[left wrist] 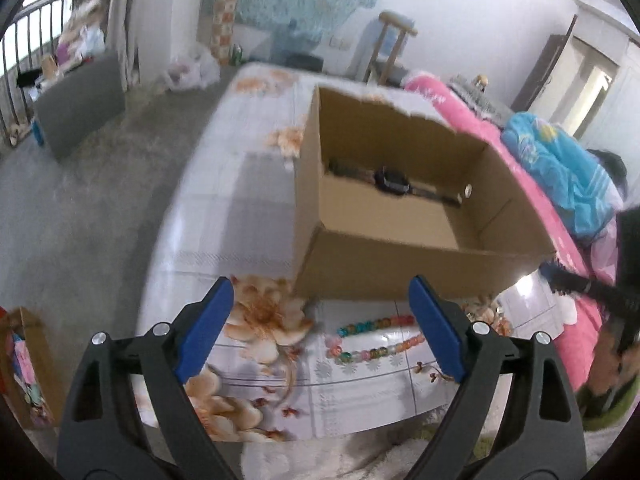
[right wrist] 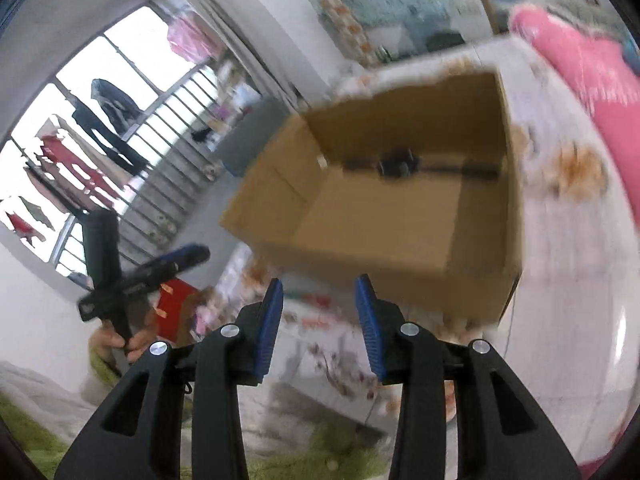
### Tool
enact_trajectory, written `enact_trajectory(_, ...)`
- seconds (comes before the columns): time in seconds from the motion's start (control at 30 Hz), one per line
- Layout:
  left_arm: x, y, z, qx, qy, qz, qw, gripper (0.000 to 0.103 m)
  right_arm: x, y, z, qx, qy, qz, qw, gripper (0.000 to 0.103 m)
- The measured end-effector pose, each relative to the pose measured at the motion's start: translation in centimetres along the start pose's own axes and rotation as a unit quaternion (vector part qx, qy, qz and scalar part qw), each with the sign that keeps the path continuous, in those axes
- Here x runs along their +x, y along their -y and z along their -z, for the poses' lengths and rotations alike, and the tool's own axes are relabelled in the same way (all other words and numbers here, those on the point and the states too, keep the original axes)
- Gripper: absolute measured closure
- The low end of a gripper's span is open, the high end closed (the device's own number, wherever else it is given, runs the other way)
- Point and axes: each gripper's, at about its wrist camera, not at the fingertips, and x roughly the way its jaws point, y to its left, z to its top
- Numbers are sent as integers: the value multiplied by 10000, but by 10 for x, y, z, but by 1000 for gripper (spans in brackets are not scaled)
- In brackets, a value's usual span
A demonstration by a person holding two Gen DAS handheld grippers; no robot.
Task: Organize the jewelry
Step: 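Move the left gripper to the multicolour bead bracelet and grasp it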
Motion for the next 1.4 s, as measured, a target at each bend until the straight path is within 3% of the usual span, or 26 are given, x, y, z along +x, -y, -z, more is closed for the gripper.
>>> enact_trajectory(0.13,24,16,-3,227,-60,-82,9997,18,26,15,-3,284,-140,660,9973,66)
enact_trajectory(0.5,54,32,-30,412,173,-464,9979,18,34,47,-30,833,443,1000,9905,64)
enact_trajectory(0.6,50,32,-22,425,136,-355,9984,18,33,40,-19,720,448,865,9926,61)
enact_trajectory(0.8,42,26,13,575,-51,-553,9968,18,38,30,20,750,231,425,9960,61)
enact_trajectory(0.97,53,28,37,632,-392,-575,9956,39,47,15,44,756,86,59,9971,61)
enact_trajectory(1.1,71,37,45,713,-546,-686,9936,44,59,7,46,764,-39,13,9971,62)
enact_trajectory(1.23,88,47,57,1081,-746,-1116,9850,44,69,3,43,705,-123,21,9974,63)
enact_trajectory(1.4,77,50,69,1261,-720,-1078,9835,44,82,-4,40,460,-264,40,9986,68)
